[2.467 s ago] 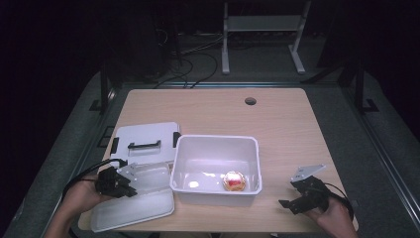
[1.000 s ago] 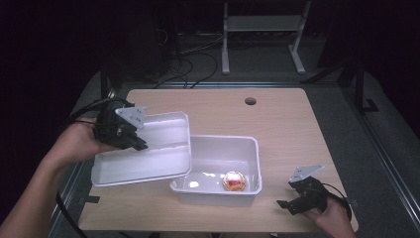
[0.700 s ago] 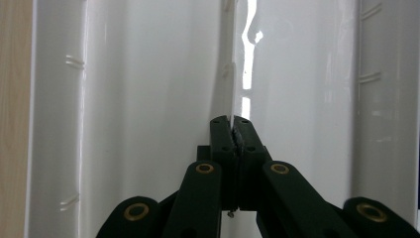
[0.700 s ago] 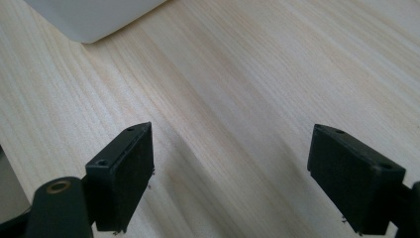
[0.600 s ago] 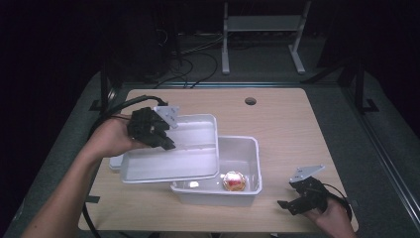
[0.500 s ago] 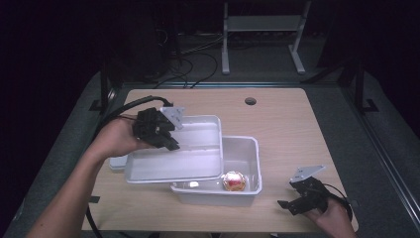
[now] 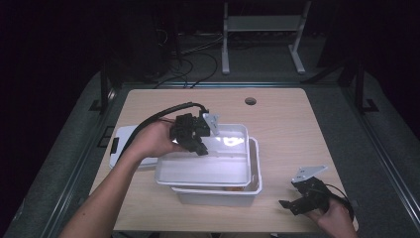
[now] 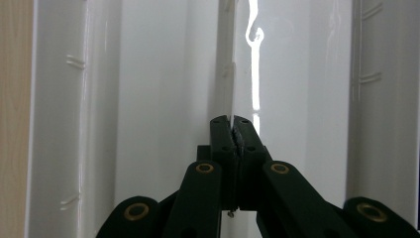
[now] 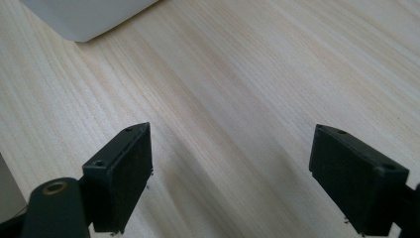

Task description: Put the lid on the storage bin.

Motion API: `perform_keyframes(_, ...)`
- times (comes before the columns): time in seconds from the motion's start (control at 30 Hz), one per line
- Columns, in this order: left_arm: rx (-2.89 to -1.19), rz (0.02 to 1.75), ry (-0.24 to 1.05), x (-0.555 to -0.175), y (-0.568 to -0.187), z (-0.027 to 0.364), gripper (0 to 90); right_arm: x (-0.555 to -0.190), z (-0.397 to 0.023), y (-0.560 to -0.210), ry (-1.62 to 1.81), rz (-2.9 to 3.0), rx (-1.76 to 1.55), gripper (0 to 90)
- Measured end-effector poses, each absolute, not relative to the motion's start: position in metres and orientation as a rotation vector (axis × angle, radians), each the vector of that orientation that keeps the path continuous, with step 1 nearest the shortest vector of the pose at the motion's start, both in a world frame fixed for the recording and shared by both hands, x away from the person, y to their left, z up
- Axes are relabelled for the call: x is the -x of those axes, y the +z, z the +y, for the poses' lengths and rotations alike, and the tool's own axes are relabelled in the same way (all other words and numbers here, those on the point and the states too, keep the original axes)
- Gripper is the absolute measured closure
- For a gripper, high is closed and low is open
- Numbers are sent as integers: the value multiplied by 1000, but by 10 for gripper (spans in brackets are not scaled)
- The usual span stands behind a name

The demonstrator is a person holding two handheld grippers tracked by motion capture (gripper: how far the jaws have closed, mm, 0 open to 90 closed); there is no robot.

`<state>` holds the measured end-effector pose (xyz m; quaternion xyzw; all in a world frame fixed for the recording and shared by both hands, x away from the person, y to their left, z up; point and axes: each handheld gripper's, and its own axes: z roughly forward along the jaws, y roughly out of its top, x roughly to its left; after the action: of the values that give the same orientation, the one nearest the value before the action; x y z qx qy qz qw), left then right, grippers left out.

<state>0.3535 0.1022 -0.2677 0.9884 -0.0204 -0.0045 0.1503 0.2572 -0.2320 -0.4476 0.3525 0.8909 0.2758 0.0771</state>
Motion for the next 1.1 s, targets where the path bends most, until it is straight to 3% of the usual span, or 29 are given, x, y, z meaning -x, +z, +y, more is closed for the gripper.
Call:
perform_keyframes(0.93,-2910,-80,-67,-362,-298,66,891,-257,-233,-446,839,2669,-1049,163)
perform_keyframes(1.1,-2886,-77,-70,-362,-295,68,854,-257,-234,-446,841,2667,-1052,163)
